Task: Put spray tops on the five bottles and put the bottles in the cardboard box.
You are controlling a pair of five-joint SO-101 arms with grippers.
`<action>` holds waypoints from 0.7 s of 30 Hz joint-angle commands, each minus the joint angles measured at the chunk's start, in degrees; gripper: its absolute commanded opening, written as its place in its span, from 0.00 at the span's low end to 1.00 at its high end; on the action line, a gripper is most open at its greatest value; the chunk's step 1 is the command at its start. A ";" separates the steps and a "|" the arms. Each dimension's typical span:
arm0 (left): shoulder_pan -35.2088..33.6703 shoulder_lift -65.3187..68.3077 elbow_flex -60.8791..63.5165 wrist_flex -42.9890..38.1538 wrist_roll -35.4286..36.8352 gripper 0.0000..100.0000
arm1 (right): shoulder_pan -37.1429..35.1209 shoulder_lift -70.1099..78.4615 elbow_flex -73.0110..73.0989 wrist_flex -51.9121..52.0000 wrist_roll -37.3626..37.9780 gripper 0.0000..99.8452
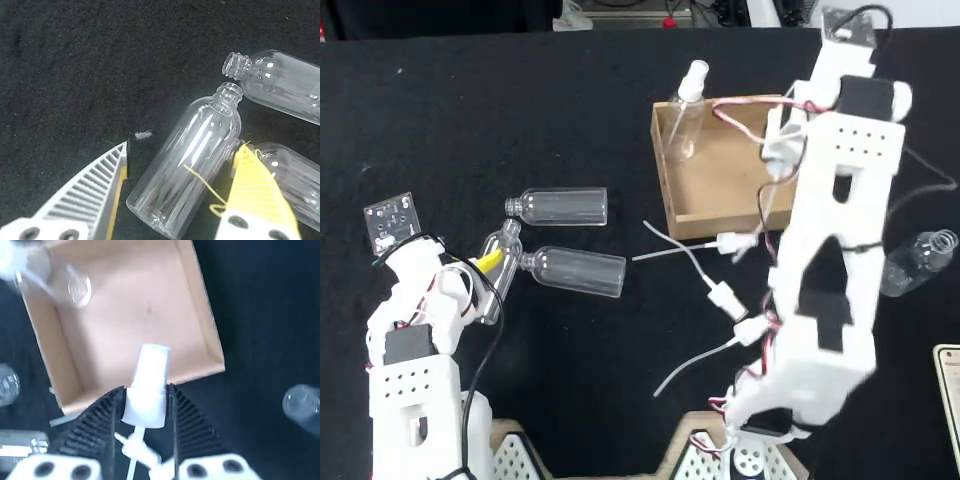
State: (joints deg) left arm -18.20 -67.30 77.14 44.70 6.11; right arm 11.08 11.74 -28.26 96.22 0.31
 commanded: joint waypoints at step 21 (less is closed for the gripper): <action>0.04 -0.62 -0.48 -0.88 0.26 0.33 | -40.70 -58.42 85.58 -47.30 11.60 0.01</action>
State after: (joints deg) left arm -18.20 -67.30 77.14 44.70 6.11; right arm -23.38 -43.74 54.20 54.02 11.65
